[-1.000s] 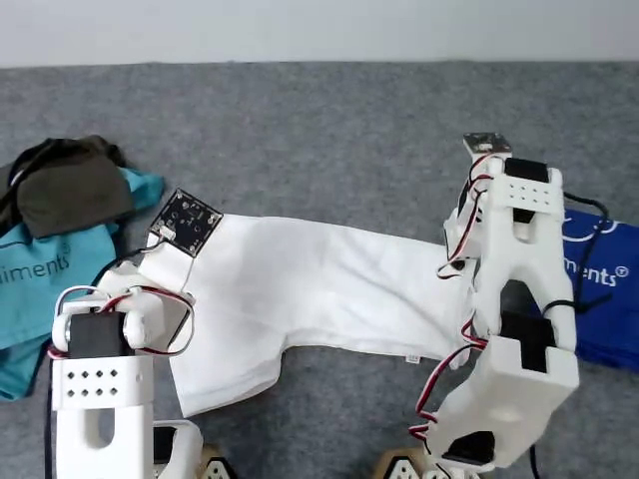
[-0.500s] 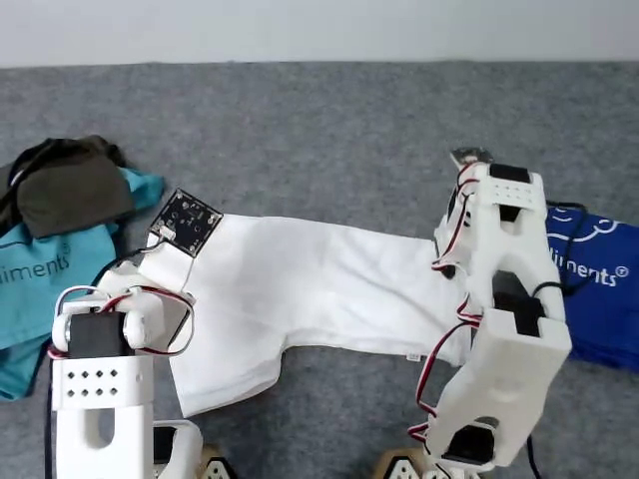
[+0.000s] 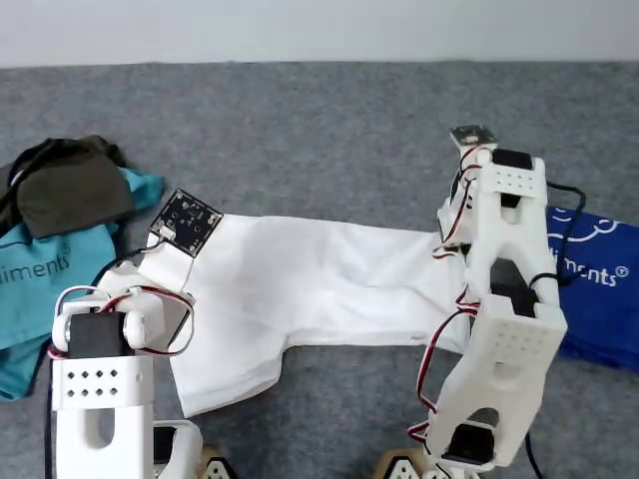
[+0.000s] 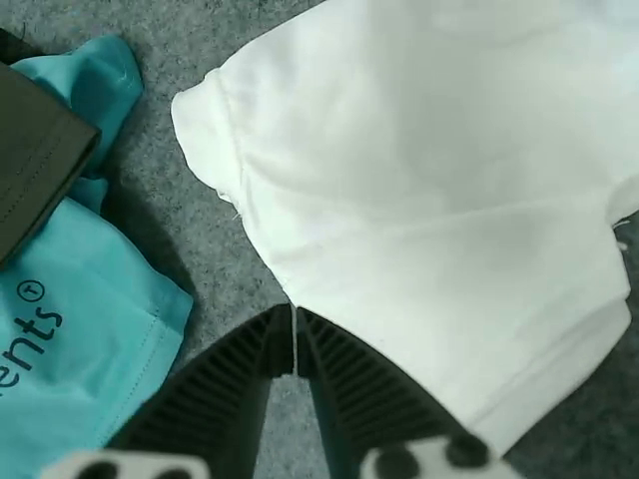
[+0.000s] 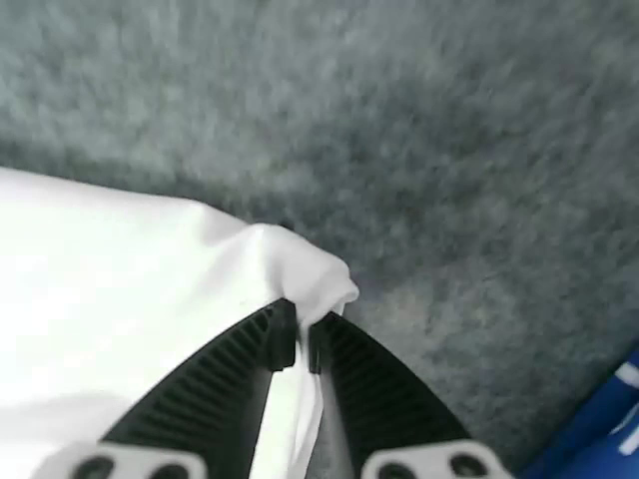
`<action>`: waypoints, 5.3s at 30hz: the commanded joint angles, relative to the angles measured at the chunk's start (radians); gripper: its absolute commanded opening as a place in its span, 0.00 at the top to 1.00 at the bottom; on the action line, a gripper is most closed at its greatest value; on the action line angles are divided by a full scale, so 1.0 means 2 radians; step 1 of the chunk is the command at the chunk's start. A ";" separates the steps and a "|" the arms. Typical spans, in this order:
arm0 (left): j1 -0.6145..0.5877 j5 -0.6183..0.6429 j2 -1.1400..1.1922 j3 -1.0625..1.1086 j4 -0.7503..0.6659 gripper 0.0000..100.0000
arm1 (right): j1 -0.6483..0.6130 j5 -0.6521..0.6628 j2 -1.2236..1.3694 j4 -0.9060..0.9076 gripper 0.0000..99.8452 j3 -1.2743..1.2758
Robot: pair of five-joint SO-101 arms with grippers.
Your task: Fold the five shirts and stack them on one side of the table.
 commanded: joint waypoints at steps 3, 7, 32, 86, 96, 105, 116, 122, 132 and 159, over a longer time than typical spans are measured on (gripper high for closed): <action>-0.001 0.002 -0.008 -0.015 -0.008 0.98 | 0.016 0.035 -0.003 -0.002 0.93 -0.039; -0.001 0.002 -0.008 -0.016 -0.008 0.98 | 0.016 0.041 -0.008 0.022 0.86 -0.051; -0.004 0.004 -0.048 -0.035 0.053 0.98 | 0.018 0.038 -0.122 0.217 0.86 -0.058; -0.209 0.052 -0.061 -0.018 0.042 0.98 | -0.157 0.038 -0.238 0.175 0.99 0.150; -0.357 -0.044 -0.058 -0.016 0.042 0.98 | -0.359 0.037 -0.246 0.188 0.99 0.123; -0.414 -0.074 -0.059 -0.013 0.042 0.98 | -0.461 0.035 -0.168 0.104 0.99 0.123; -0.414 -0.074 -0.061 -0.013 0.042 0.98 | -0.557 -0.013 -0.089 0.097 0.99 0.120; -0.413 -0.074 -0.061 -0.013 0.042 0.98 | -0.539 -0.012 -0.123 0.152 0.99 0.054; -0.412 -0.072 -0.061 -0.015 0.042 0.98 | -0.524 -0.015 -0.056 0.107 0.99 0.001; -0.411 -0.071 -0.059 -0.013 0.019 0.98 | -0.624 -0.012 -0.118 0.214 0.78 0.041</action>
